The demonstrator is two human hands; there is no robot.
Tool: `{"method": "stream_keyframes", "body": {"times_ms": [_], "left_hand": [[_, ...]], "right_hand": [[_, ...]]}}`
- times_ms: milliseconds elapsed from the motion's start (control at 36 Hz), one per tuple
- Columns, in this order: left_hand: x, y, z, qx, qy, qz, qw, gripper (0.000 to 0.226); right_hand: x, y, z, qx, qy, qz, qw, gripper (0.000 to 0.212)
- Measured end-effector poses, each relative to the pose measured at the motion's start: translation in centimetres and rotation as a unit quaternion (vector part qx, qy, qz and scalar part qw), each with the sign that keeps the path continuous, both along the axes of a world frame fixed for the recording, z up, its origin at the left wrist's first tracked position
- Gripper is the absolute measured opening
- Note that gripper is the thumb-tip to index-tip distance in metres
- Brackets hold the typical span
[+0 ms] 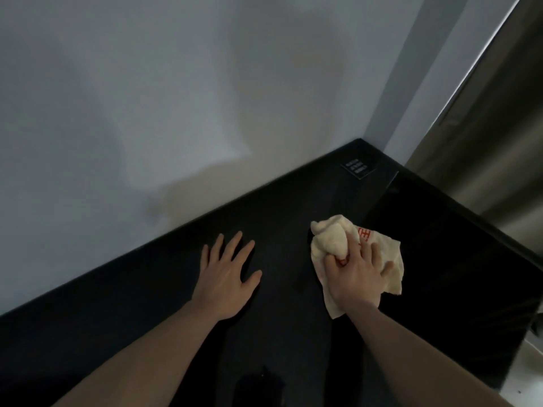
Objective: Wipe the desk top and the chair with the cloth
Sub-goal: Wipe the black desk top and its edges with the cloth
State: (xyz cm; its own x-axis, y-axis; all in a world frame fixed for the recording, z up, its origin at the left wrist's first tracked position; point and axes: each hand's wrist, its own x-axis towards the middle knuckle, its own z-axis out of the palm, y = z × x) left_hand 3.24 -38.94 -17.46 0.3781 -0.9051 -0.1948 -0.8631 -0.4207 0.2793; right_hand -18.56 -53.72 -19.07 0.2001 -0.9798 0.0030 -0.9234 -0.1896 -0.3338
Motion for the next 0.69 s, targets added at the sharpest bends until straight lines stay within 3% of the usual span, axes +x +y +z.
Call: {"method": "stream_keyframes", "body": {"times_ms": [139, 250, 694], "left_hand": [[-1.6, -5.4, -0.9, 0.016, -0.019, 0.012, 1.000, 0.077], [-2.3, -5.9, -2.0, -0.029, -0.046, 0.042, 0.998, 0.085], [-1.9, -6.4, -2.1, -0.019, -0.038, 0.058, 0.997, 0.076]], "right_hand": [[-1.7, -6.0, -0.4, -0.013, 0.006, -0.017, 1.000, 0.073], [-2.6, -11.1, -0.5, -0.021, 0.013, -0.035, 0.999, 0.070], [-3.1, -24.7, -0.2, -0.013, 0.020, -0.068, 0.997, 0.073]]}}
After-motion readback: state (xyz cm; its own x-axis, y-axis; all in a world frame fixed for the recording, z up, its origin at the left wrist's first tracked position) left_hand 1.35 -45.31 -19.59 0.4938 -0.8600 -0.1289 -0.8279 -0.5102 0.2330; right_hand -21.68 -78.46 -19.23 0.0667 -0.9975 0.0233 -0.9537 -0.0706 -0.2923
